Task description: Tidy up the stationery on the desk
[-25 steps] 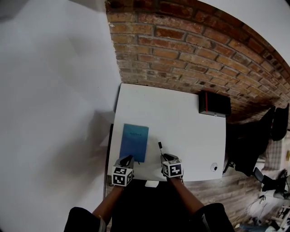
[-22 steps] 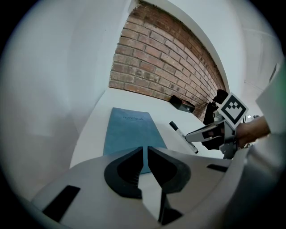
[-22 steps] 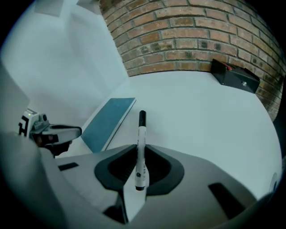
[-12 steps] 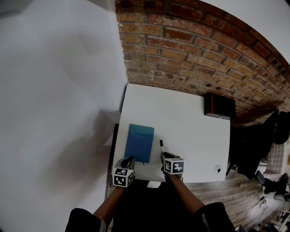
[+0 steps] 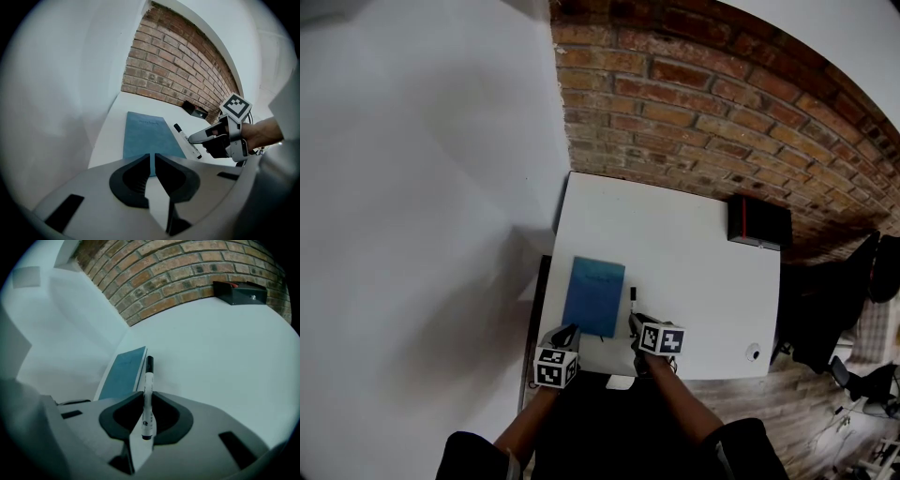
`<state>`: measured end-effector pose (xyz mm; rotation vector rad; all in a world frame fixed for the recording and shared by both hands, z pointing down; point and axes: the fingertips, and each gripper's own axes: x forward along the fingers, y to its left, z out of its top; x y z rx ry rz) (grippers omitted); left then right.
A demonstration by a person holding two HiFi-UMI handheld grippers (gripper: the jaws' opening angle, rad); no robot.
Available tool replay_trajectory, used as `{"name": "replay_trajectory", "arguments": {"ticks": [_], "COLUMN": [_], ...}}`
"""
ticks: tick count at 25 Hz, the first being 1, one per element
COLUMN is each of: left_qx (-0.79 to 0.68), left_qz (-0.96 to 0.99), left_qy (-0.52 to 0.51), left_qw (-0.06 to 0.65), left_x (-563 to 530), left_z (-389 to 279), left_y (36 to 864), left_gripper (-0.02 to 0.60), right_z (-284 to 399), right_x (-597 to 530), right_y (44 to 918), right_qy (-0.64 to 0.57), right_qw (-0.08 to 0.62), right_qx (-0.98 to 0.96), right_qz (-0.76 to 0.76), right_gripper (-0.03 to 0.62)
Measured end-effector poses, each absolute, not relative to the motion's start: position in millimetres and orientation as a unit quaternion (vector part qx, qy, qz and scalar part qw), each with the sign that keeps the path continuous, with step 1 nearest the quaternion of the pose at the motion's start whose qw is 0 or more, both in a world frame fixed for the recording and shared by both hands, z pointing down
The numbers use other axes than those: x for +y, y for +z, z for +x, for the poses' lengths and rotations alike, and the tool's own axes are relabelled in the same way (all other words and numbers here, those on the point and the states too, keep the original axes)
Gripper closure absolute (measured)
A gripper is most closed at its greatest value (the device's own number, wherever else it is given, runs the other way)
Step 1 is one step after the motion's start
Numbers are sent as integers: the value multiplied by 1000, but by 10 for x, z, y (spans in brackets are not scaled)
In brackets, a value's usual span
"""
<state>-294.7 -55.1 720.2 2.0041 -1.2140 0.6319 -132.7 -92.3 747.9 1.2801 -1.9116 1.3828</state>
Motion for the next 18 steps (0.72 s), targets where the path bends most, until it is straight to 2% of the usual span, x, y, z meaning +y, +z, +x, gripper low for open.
{"name": "replay_trajectory", "arguments": {"ticks": [18], "left_qx": [-475], "left_qz": [765], "left_qy": [247], "left_qw": [359], "left_x": [-545], "left_z": [-3093], "left_y": [7237], "left_gripper": [537], "right_z": [-1627], "right_x": [-1024], "right_y": [7566], "right_qy": [592], "right_qw": [146], "right_qx": [-663], "right_qz": [435], "right_gripper": [523]}}
